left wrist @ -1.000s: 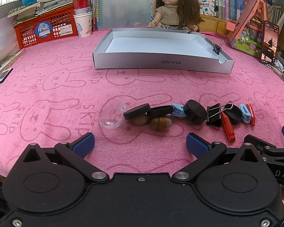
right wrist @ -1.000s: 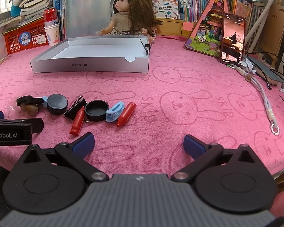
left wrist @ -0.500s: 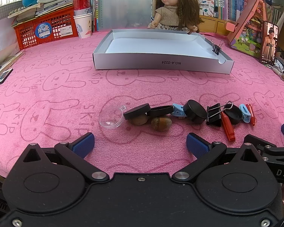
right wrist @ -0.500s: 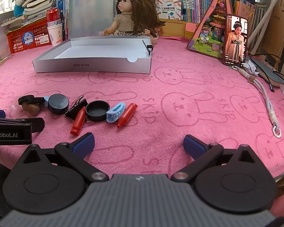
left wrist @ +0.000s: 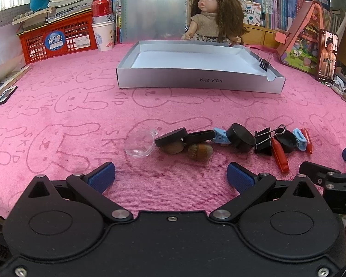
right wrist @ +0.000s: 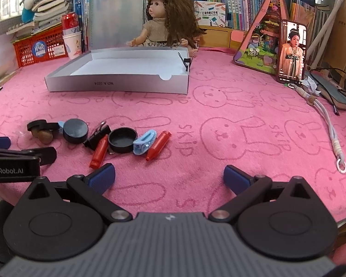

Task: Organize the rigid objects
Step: 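Move right tool toward the red crayon while left tool approaches the brown nut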

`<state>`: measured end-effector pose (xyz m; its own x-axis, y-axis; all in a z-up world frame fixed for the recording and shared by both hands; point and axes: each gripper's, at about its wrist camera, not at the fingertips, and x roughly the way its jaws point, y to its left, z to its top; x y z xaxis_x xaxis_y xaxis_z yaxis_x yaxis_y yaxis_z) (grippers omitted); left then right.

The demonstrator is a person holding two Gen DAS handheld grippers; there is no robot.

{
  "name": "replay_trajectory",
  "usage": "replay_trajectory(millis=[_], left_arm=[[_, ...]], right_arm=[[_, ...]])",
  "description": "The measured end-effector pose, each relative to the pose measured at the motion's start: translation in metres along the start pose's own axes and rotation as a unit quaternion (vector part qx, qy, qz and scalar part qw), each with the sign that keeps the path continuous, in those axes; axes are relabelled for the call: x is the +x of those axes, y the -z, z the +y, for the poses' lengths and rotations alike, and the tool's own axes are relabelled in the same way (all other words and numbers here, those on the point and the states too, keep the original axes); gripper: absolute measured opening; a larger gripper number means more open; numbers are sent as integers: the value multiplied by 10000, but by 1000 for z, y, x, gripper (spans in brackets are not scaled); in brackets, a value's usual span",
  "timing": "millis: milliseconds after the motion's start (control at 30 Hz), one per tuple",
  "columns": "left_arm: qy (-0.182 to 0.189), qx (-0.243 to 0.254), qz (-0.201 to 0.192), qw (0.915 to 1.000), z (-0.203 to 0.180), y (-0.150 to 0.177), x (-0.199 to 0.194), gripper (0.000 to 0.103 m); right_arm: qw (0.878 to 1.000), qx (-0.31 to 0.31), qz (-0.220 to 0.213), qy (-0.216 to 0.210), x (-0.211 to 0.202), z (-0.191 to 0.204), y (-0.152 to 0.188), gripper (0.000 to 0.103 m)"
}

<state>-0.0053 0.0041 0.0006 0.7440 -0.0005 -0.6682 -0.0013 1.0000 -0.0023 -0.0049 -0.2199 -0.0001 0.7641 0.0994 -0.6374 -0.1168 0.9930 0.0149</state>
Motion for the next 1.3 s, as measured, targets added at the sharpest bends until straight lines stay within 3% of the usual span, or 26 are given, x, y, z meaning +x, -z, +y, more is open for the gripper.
replay_trajectory(millis=[300, 400, 633, 833, 967, 1167, 1300], left_arm=[[93, -89, -78, 9999, 9, -5, -1, 94], [115, -83, -130, 9998, 11, -6, -3, 86], [287, -157, -223, 9992, 15, -11, -6, 70], [404, -172, -245, 9987, 16, -13, -8, 61], [472, -151, -222, 9985, 15, -13, -6, 60], [501, -173, -199, 9984, 16, -10, -4, 59], [594, -183, -226, 9978, 17, -10, -4, 51]], right_arm=[[9995, 163, -179, -217, -2, 3, -5, 96], [9991, 161, -265, -296, -5, 5, -7, 88], [9986, 108, -285, -427, -9, 12, -9, 58], [9973, -87, -320, -657, -17, 23, -6, 49], [9964, -189, -270, -784, -18, 31, -3, 37], [9952, -274, -179, -921, -17, 39, 0, 30], [9960, -250, -98, -855, -13, 42, 1, 27]])
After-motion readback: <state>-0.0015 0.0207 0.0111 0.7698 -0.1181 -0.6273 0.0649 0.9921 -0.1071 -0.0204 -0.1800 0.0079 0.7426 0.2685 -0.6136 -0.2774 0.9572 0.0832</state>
